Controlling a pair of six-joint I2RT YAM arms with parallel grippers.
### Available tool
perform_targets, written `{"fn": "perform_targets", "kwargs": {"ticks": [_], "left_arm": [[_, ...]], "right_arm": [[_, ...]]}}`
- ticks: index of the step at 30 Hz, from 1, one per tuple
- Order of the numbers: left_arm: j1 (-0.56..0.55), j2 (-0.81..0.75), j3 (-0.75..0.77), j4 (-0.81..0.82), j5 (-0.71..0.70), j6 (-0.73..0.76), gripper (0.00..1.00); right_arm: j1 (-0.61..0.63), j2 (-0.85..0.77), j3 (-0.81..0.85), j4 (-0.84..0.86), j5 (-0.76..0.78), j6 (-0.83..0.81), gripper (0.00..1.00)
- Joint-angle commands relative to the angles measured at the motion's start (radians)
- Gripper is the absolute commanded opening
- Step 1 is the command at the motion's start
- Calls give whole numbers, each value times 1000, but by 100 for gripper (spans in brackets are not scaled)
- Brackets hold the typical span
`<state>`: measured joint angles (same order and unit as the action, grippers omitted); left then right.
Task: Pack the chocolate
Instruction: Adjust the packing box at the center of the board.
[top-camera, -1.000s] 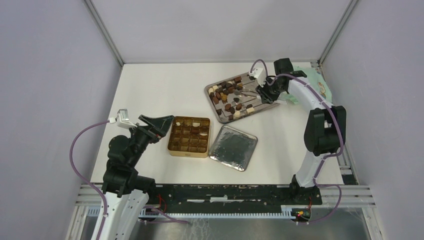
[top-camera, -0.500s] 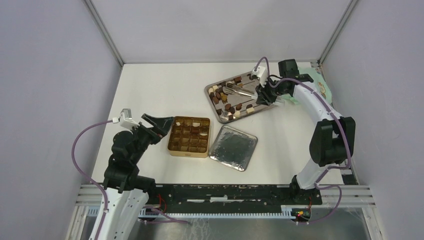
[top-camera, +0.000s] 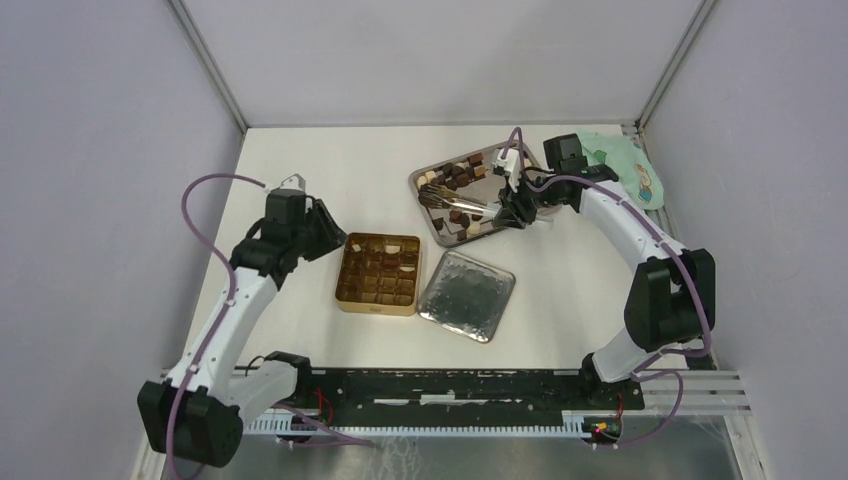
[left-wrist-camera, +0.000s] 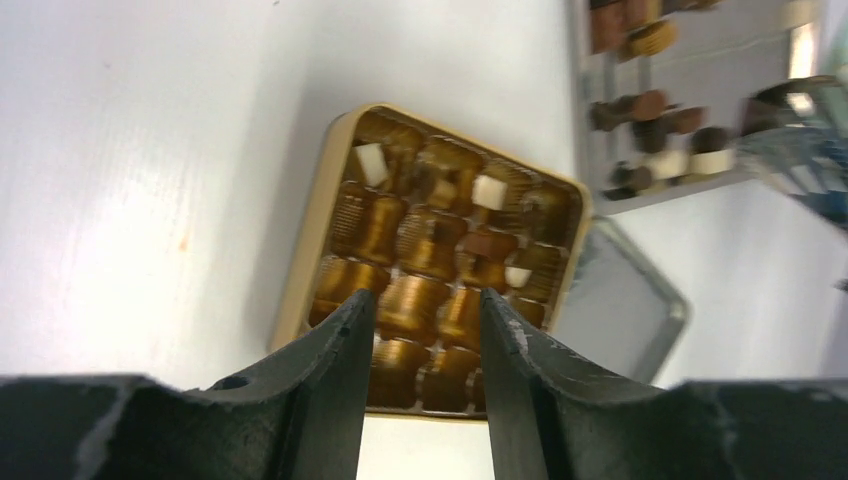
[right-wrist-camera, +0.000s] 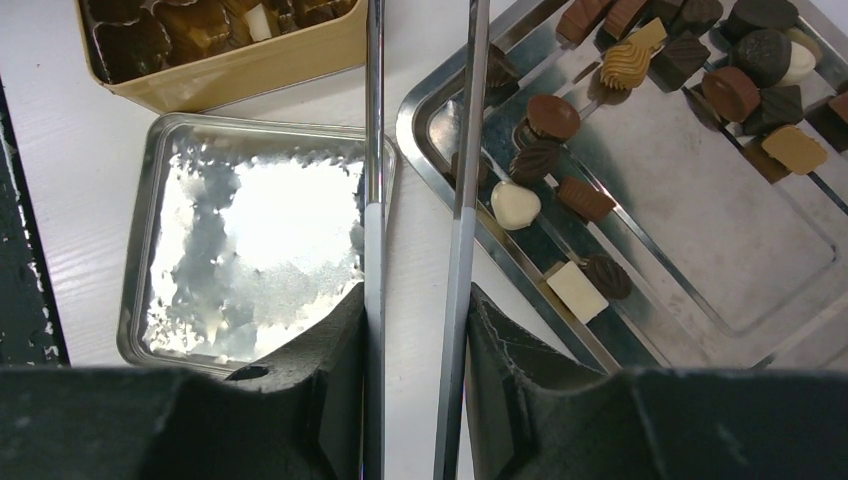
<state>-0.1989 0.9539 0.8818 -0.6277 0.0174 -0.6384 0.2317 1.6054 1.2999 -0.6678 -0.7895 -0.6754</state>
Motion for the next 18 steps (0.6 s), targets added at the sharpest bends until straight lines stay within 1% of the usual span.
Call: {"fn": "perform_targets", "kwargs": {"ticks": [1,4,7,15,18], "left_arm": [[-4,130,44,-28,-55,277,50],[-4,223,43,25,-57,347,55],[-3,308,51,72,-52,380,56],[-3,475,98,127,-68,421,53],[-2,525,114,154,-63,410,48]], "right_arm": [[-1,-70,-31,67,-60,25,0],[-2,-87,-53,80,-60,33,0],[0,-97,-66,85,-56,35,0],[-1,-100,-76,89,-58,40,0],[0,-97,-75,88,-59,39,0]]}}
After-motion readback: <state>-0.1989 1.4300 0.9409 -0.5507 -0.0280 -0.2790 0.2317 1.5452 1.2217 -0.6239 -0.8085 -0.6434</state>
